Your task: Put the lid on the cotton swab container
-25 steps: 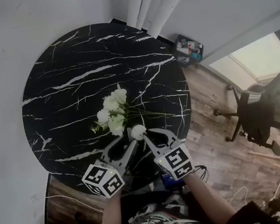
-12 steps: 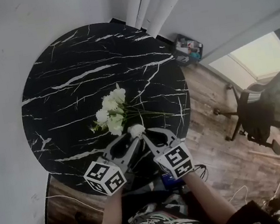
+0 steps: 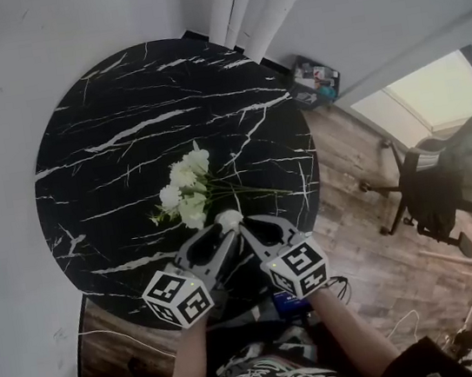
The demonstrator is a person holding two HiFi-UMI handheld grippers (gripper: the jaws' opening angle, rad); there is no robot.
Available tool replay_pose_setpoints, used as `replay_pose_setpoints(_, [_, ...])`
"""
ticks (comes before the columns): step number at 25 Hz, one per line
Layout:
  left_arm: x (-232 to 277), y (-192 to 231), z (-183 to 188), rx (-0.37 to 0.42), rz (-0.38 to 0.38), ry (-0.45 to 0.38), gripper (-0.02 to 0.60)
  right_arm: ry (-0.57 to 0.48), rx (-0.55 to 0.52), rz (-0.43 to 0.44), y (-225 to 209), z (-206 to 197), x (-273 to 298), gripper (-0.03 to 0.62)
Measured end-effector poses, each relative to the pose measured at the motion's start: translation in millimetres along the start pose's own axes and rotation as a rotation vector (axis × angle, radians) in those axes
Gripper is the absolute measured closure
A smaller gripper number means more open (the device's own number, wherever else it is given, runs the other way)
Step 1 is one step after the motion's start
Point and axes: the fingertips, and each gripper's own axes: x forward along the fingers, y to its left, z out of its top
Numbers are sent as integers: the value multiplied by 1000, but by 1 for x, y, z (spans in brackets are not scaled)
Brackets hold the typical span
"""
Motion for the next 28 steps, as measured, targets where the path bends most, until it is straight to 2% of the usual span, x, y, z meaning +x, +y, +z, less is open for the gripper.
replay_pose_setpoints(5, [1,3,0,-11,-2,-4,442,-12,40,15,-1,1,0,572])
replay_pose_setpoints(9, [4,3,0,-12,-4,-3,442,-58,182,18,-11,3,-3,572])
replay_pose_setpoints(11, [4,2,0,-14,-6,1,442,-89,214,13,-15,9,-8,574])
replay_pose_setpoints(16, [7,2,-2,-21,-10,5,442,-127,109,18,-12,24,-14,573])
replay_pose_setpoints(28, [13,4,-3,-30,-7,4,442,-134,11,29,-1,27,-13,574])
